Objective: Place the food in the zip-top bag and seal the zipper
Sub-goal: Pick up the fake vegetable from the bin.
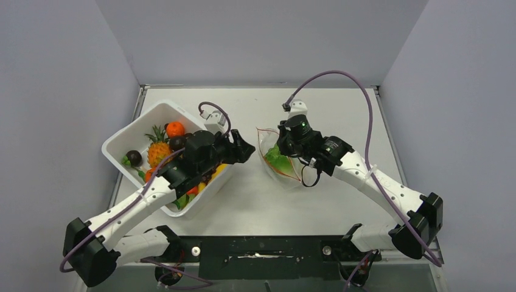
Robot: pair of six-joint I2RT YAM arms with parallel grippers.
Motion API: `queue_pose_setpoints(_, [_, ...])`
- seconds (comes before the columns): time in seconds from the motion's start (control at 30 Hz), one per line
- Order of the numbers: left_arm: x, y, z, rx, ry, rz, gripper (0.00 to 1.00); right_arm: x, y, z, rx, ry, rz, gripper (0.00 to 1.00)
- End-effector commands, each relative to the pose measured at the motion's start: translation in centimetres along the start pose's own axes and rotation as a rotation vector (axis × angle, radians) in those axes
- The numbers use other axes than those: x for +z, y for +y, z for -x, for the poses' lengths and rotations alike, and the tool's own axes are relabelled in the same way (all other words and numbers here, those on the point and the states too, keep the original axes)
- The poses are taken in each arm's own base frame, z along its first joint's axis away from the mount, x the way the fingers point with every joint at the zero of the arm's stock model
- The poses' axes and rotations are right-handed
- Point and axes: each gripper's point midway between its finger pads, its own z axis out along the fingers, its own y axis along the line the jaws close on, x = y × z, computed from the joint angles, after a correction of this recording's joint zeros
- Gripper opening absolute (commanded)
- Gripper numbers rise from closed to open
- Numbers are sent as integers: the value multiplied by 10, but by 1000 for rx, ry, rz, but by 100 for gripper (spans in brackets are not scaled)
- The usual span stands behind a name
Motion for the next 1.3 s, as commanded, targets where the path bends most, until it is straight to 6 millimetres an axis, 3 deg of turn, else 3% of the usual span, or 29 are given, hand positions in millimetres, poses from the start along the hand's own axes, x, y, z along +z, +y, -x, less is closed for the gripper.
queue_pose_setpoints(0.0, [-33, 18, 27, 62, -69, 124, 63, -3, 26, 24, 55, -86, 108, 0])
queue_pose_setpoints(0.23, [-60, 75, 37, 81, -33, 367, 66, -9, 39, 28, 64, -103, 176, 0])
queue_pose_setpoints(0.5, [-89, 155, 67, 28, -71, 602, 71, -12, 45, 22, 57, -98, 225, 0])
queue_pose_setpoints(0.73, [-92, 217, 82, 4, -77, 752, 75, -17, 47, 22, 46, -106, 253, 0])
queue_pose_setpoints(0.97, [-85, 257, 93, 43, -71, 866, 76, -21, 48, 24, 33, -115, 270, 0])
queue_pose_setpoints(1.27, [-62, 274, 112, 72, -72, 822, 76, -25, 48, 21, 43, -129, 286, 0])
